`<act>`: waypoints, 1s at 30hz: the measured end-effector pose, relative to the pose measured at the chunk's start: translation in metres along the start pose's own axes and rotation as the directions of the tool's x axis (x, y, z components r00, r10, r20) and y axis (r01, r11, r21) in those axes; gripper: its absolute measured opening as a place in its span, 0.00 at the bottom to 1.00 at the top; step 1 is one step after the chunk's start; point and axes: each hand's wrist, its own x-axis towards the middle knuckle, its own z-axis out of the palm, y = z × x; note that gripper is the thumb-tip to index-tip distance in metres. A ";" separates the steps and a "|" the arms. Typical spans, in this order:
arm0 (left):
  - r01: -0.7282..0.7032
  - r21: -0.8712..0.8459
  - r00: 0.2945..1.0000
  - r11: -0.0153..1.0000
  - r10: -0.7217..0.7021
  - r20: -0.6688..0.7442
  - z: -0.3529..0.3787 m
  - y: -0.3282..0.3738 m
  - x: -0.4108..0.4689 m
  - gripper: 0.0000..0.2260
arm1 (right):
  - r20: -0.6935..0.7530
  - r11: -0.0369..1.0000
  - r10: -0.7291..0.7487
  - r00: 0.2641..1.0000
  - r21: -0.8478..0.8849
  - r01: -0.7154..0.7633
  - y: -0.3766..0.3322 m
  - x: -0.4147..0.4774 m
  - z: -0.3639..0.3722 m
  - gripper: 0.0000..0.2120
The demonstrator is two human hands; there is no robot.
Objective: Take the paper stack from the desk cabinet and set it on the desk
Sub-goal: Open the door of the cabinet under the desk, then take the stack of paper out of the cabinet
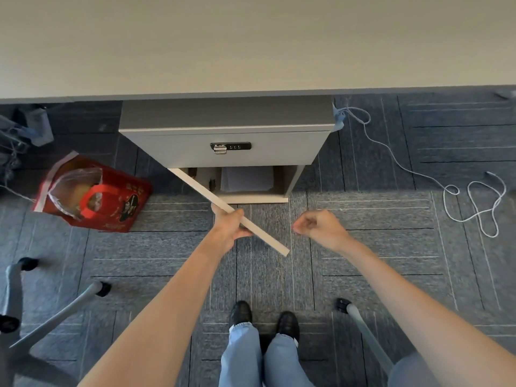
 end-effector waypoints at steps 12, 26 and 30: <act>-0.056 0.775 0.908 0.630 0.355 -0.222 -0.068 -0.046 -0.031 0.16 | 0.031 0.997 0.019 0.999 -0.078 -0.016 -0.009 -0.011 0.051 0.08; -0.093 0.972 0.769 0.215 0.636 -0.067 -0.154 -0.057 -0.023 0.38 | -0.010 0.994 0.038 0.999 -0.098 -0.039 -0.018 -0.014 0.118 0.11; -0.183 0.970 0.754 0.159 0.656 0.035 -0.157 -0.066 -0.023 0.39 | -0.052 0.996 0.047 0.998 -0.067 -0.051 -0.020 -0.010 0.141 0.11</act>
